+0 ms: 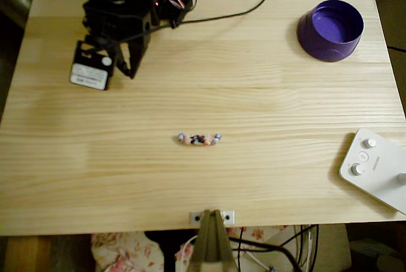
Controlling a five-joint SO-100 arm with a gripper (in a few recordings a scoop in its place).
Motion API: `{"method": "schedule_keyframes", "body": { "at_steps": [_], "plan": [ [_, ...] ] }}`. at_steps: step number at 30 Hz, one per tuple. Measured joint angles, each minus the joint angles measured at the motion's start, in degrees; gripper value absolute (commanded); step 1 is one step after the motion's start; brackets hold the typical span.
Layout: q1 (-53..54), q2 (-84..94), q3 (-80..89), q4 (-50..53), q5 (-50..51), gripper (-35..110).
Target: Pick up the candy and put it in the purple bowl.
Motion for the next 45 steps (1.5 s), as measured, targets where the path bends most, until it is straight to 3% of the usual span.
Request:
{"method": "schedule_keyframes", "body": {
  "at_steps": [17, 28, 45],
  "plan": [
    [-3.7, -28.2, -30.7, -2.5, -0.2, -1],
    [-10.6, -45.3, -48.6, 1.2, -16.3, -1],
    [-19.8, -60.7, -67.1, 11.0, -32.5, 0]
  ]
}}
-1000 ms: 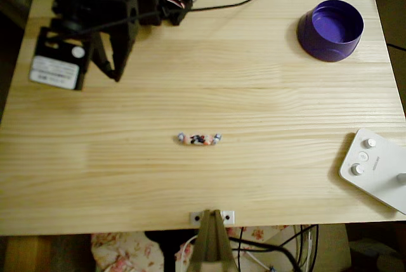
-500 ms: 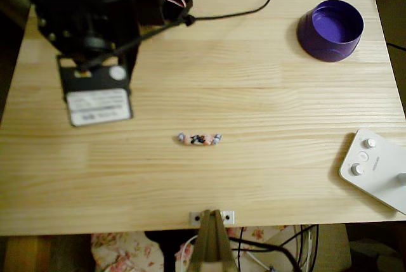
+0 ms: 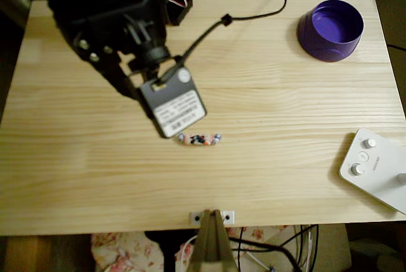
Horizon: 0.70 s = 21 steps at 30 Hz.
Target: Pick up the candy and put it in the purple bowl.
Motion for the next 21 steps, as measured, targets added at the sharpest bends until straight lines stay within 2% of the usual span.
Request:
{"method": "schedule_keyframes", "body": {
  "at_steps": [6, 21],
  "plan": [
    [-3.2, -4.5, -3.5, 3.1, -6.4, 0],
    [-7.6, -18.3, -13.8, 7.2, -14.8, 5]
  ]
}}
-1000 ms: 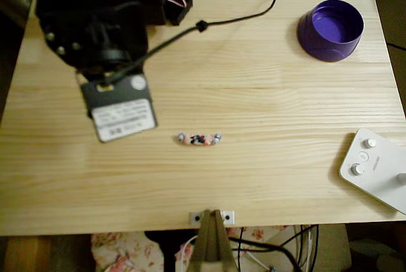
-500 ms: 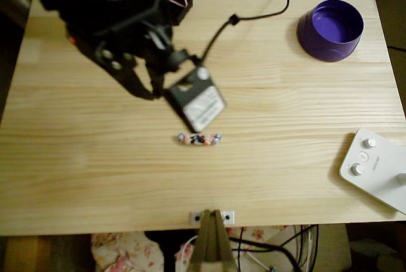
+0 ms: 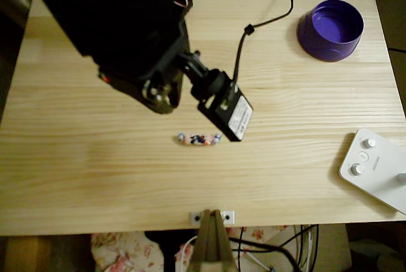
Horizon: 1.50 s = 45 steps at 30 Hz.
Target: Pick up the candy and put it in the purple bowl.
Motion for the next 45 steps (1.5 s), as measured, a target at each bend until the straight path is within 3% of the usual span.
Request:
{"method": "schedule_keyframes", "body": {
  "at_steps": [16, 45],
  "plan": [
    [-6.0, -4.5, -0.1, -0.3, 6.7, 19],
    [-8.7, -15.3, 3.5, -9.3, 10.1, 20]
  ]
}}
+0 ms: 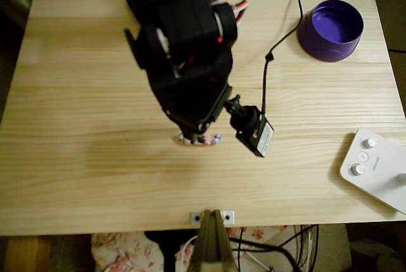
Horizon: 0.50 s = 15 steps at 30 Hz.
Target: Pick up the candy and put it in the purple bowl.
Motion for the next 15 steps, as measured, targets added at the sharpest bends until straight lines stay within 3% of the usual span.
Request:
{"method": "schedule_keyframes", "body": {
  "at_steps": [15],
  "plan": [
    [3.0, 0.0, 6.2, -8.8, -13.3, 20]
  ]
}}
